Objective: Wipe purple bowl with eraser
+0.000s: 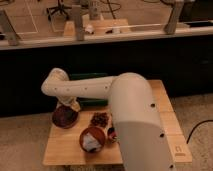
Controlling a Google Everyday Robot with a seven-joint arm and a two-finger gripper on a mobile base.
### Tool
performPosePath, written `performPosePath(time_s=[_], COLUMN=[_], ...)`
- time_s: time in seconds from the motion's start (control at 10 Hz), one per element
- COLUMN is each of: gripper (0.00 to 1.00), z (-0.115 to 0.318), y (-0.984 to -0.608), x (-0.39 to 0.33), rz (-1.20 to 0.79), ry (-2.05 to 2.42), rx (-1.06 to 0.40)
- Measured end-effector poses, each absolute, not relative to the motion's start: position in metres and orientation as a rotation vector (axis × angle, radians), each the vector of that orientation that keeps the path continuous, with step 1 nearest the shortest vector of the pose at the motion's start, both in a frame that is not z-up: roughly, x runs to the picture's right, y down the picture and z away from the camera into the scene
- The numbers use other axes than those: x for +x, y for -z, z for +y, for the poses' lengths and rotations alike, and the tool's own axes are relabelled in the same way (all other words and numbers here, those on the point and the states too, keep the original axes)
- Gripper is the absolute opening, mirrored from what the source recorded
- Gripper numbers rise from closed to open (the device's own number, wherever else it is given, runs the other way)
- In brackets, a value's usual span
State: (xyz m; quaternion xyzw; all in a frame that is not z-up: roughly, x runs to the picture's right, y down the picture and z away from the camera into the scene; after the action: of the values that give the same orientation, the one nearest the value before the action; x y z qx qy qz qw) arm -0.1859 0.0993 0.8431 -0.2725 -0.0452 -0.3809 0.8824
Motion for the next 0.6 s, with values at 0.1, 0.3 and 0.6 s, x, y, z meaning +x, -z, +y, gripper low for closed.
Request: performPosePath(time_s=[0.1,0.3,0.6], gripper=[0.32,0.32,0.32], z=[0.096,0.092,0.093], y=[-0.845,-0.848,-0.849], x=[-0.191,-0.207,-0.234], rz=[-0.092,-0.094,-0.113], ry=[0.799,0.821,0.864], rx=[-0.566,-0.562,-0.557])
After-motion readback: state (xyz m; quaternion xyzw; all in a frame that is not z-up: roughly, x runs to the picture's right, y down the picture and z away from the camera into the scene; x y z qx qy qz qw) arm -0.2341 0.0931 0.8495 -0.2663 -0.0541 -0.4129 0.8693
